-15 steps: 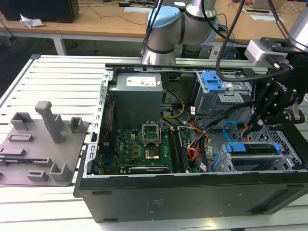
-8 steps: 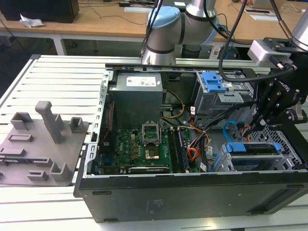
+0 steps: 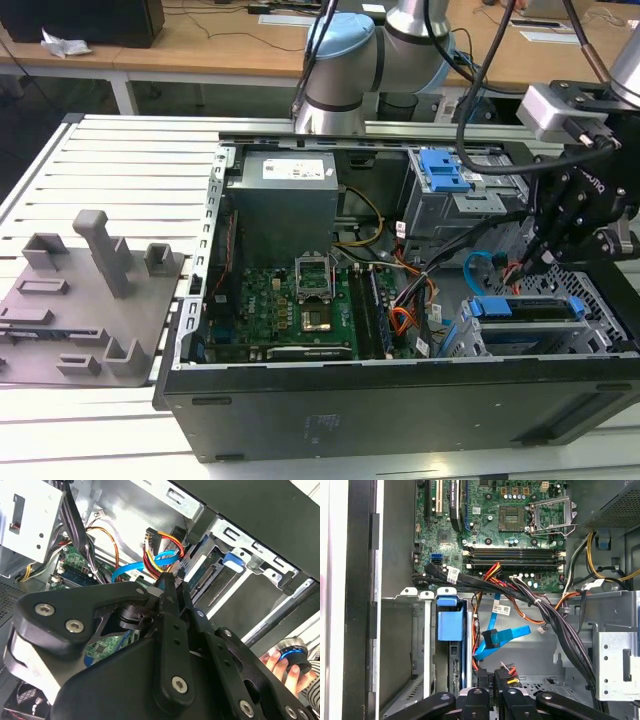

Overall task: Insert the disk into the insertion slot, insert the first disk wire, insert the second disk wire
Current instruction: 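Insert the first disk wire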

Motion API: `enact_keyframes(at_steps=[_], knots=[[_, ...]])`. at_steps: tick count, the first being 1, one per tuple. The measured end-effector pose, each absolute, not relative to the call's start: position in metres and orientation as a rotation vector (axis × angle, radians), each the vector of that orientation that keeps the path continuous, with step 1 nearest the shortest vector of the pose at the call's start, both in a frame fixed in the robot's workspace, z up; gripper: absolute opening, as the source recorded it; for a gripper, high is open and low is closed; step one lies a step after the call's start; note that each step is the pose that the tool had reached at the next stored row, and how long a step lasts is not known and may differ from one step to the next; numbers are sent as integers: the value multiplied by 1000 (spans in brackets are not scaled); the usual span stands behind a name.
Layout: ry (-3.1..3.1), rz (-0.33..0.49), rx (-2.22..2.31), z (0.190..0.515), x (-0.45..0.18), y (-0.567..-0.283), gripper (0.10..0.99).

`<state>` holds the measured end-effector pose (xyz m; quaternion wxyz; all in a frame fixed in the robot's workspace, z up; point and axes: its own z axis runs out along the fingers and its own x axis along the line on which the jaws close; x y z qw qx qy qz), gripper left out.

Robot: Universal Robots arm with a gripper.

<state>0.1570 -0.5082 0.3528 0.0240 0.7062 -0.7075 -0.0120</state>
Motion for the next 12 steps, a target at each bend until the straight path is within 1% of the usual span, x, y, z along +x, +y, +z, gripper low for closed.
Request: enact_keyframes(at_steps=[12], knots=[[-2189,-37,2185,353,157,-527,169]])
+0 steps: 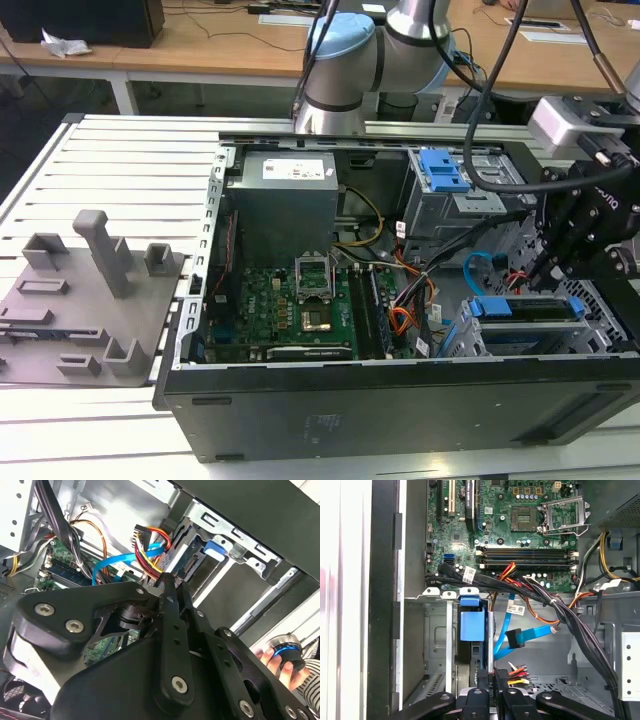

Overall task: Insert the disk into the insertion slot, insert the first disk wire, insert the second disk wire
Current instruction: 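Insert the first disk wire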

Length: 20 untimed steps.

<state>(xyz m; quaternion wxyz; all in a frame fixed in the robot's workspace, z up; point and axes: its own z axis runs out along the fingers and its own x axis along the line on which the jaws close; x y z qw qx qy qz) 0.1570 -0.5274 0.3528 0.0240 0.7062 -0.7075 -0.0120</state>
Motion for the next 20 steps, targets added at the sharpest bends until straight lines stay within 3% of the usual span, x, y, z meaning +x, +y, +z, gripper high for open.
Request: enact_keyframes(at_steps=[20], knots=[[-2196,-54,2192,345,162,-535,169]])
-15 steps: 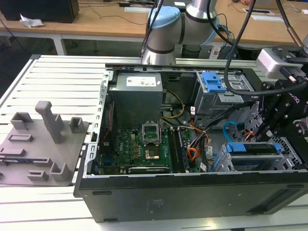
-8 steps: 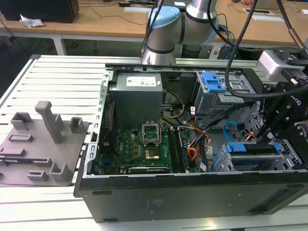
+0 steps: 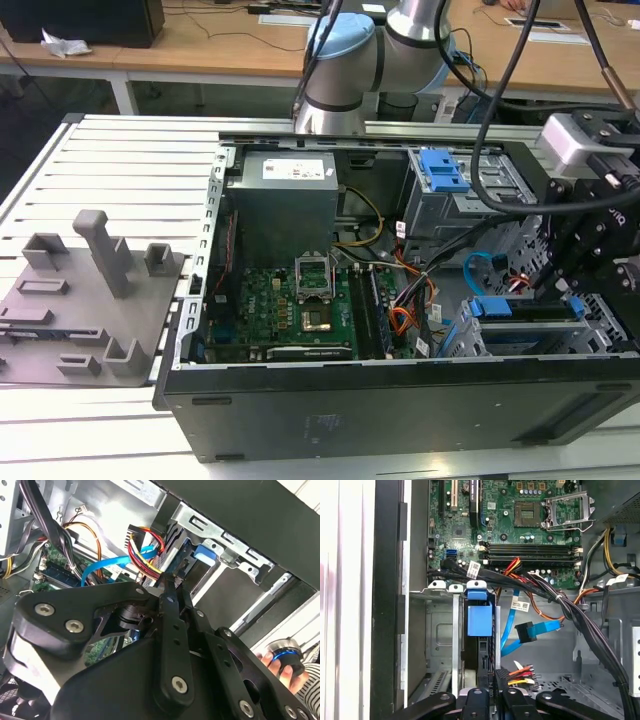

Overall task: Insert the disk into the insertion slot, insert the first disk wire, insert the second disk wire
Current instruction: 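Insert the first disk wire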

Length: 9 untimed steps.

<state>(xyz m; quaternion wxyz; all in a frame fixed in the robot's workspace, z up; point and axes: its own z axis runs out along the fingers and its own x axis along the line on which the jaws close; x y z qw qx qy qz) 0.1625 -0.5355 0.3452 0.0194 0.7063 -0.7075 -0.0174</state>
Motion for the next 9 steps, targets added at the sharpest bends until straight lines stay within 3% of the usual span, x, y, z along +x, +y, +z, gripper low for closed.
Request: enact_keyframes(at_steps=[9], knots=[[-2196,-56,2193,341,165,-539,169]])
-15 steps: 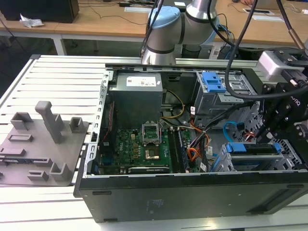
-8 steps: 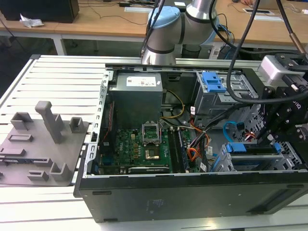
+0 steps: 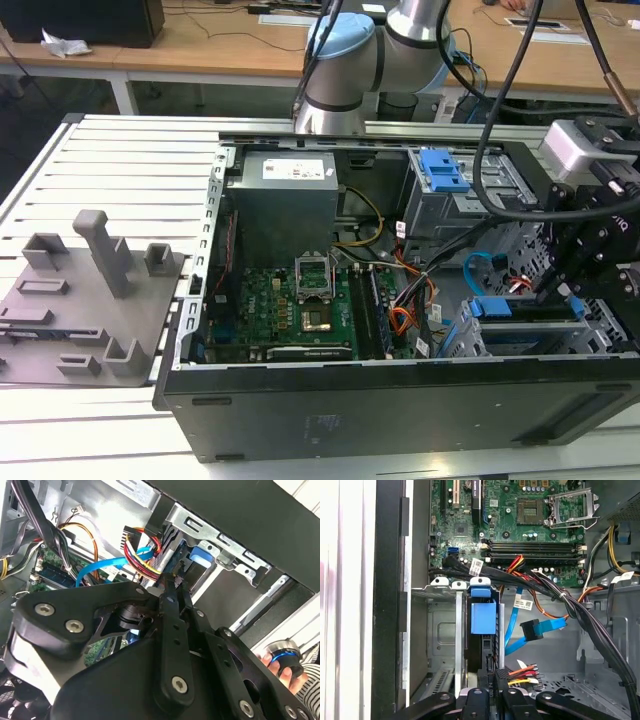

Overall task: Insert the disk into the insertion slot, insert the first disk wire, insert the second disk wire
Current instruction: 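Insert the first disk wire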

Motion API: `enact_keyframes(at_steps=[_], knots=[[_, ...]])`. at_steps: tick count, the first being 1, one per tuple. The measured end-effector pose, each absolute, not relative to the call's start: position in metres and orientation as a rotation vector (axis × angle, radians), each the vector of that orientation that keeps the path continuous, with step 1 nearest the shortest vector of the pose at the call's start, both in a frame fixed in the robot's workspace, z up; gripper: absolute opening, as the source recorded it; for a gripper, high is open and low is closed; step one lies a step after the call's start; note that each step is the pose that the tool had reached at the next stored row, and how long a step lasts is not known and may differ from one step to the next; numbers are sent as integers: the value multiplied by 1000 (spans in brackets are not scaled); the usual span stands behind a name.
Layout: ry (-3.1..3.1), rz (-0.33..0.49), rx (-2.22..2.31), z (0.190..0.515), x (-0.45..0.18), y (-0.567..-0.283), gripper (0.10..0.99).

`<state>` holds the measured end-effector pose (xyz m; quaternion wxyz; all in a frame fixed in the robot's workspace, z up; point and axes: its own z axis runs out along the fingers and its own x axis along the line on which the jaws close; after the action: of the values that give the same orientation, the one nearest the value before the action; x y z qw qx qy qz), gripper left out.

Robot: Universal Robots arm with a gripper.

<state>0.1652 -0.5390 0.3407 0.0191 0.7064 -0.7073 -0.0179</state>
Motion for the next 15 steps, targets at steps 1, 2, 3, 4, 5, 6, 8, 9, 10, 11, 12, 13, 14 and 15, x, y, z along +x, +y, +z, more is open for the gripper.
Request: enact_keyframes(at_steps=[1,2,3,4,5,6,8,9,10,11,12,13,14,15], knots=[[-2196,-57,2193,340,166,-539,169],[-2197,-59,2194,340,167,-539,169],[-2198,-62,2195,339,168,-539,169],[-2199,-63,2195,339,168,-539,169],[-2199,-63,2196,339,168,-539,169],[-2200,-65,2198,339,167,-539,169],[-2202,-62,2198,340,166,-539,169],[-2202,-61,2197,340,165,-539,169],[-2204,-62,2196,340,165,-539,169],[-2206,-64,2196,340,165,-539,169],[-2206,-64,2196,340,165,-540,169],[-2206,-65,2196,339,165,-540,169],[-2206,-65,2196,338,165,-540,169],[-2206,-64,2196,337,166,-540,169]])
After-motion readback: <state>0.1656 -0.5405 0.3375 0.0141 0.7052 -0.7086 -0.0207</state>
